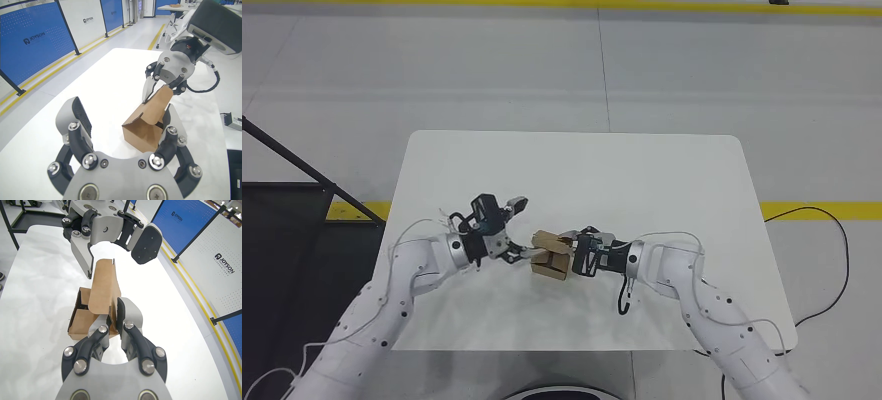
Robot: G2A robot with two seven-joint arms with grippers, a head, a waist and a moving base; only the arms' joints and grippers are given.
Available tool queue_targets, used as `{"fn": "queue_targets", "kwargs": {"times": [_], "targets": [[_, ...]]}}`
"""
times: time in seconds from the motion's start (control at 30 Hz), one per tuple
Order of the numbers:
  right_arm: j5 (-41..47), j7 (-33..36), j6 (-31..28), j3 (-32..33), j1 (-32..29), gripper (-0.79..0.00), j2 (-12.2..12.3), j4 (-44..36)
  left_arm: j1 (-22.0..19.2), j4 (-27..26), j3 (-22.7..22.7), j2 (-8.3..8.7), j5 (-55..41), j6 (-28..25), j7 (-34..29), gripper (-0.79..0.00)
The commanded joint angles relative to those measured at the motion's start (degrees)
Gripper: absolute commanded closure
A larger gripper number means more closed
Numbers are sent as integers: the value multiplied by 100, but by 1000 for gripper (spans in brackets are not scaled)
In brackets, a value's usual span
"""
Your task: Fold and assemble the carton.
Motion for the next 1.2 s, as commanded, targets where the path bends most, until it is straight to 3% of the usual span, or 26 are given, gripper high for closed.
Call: {"fn": "queue_targets", "kwargs": {"times": [0.0,0.1,0.13,0.3,0.77,0.83,0.93,1.03,1.17], "targets": [[2,6,-12,-1,5,-71,1,-2,-13,24,28,-4,33,-52,16,-631],[6,7,-12,-4,9,-74,2,0,-30,22,54,-6,87,-107,29,-483],[7,8,-10,-7,11,-74,1,3,-32,22,60,-6,108,-118,44,-382],[27,33,-8,-22,31,-71,-4,23,-35,29,77,-7,184,-171,104,-225],[49,72,-23,-38,71,-105,-6,53,-59,57,122,-13,218,-371,229,-129],[56,73,-26,-40,76,-154,-7,61,-59,57,127,-13,233,-380,240,-102],[87,125,-61,-41,92,-299,-9,70,-56,58,130,-13,255,-390,259,-83],[113,150,-76,-25,91,-376,-5,59,-52,66,135,-14,278,-383,268,-65],[147,177,-94,28,49,-545,11,-9,-51,68,137,-13,306,-387,277,-28]]}}
